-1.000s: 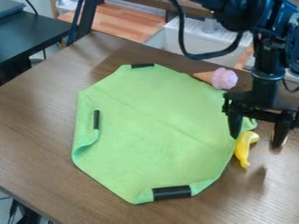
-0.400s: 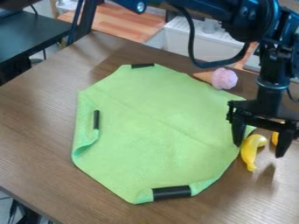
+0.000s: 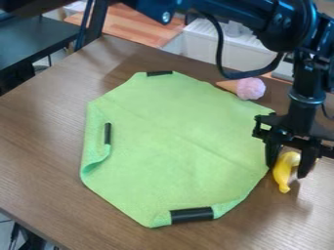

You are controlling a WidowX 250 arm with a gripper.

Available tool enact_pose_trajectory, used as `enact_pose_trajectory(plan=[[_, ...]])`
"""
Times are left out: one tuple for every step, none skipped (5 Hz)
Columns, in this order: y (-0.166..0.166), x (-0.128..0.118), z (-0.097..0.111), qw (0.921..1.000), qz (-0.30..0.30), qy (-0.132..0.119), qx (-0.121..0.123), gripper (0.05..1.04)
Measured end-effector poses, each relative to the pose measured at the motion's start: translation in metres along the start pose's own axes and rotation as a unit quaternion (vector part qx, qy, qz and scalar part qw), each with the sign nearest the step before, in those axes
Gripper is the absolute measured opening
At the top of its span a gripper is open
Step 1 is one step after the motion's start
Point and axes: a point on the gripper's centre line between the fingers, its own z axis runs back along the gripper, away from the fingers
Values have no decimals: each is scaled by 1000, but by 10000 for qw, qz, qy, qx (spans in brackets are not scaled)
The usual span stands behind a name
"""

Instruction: Put the banana on the top edge of the cloth

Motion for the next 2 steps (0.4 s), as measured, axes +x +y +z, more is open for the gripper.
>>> enact_pose_trajectory(plan=[[1,-1,1,10000,46,50,38,324],[2,-3,1,9999,38,113,67,317]])
